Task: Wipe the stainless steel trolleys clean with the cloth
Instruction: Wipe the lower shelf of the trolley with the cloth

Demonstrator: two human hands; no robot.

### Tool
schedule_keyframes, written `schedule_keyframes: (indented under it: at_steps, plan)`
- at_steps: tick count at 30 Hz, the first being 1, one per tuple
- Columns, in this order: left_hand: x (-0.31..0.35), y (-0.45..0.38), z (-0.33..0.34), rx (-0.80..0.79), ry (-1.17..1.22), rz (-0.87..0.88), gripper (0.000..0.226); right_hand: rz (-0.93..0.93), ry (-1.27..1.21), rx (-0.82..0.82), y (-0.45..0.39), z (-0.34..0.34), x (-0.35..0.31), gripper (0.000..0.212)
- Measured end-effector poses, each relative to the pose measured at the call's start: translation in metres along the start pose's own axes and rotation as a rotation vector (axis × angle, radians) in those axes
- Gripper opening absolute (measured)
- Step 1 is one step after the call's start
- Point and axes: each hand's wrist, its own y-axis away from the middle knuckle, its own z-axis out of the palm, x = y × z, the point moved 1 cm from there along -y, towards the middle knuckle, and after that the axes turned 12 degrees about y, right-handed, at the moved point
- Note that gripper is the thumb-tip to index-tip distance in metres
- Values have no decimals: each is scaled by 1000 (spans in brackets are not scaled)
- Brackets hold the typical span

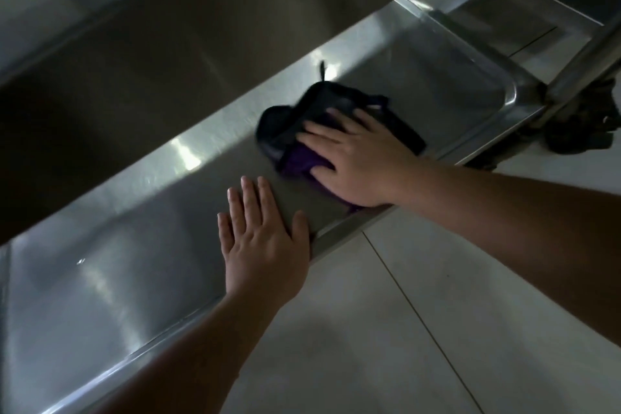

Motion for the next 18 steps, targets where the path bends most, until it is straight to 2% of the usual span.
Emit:
schedule_keyframes:
  at_steps: [3, 8, 13, 18]
  plan:
    - [-2, 0, 0, -7, 2, 14, 86, -59, 51, -21, -45, -9, 9, 71]
    - [-1, 1, 1, 23, 16, 22, 83, 239, 23, -4, -103, -25, 71, 71]
    - [-2, 1, 1, 4, 6, 14, 82, 525, 22, 71, -75, -27, 144, 75]
    - [1, 1, 0, -14, -4, -9, 83, 685, 20, 113, -20, -22, 164, 74]
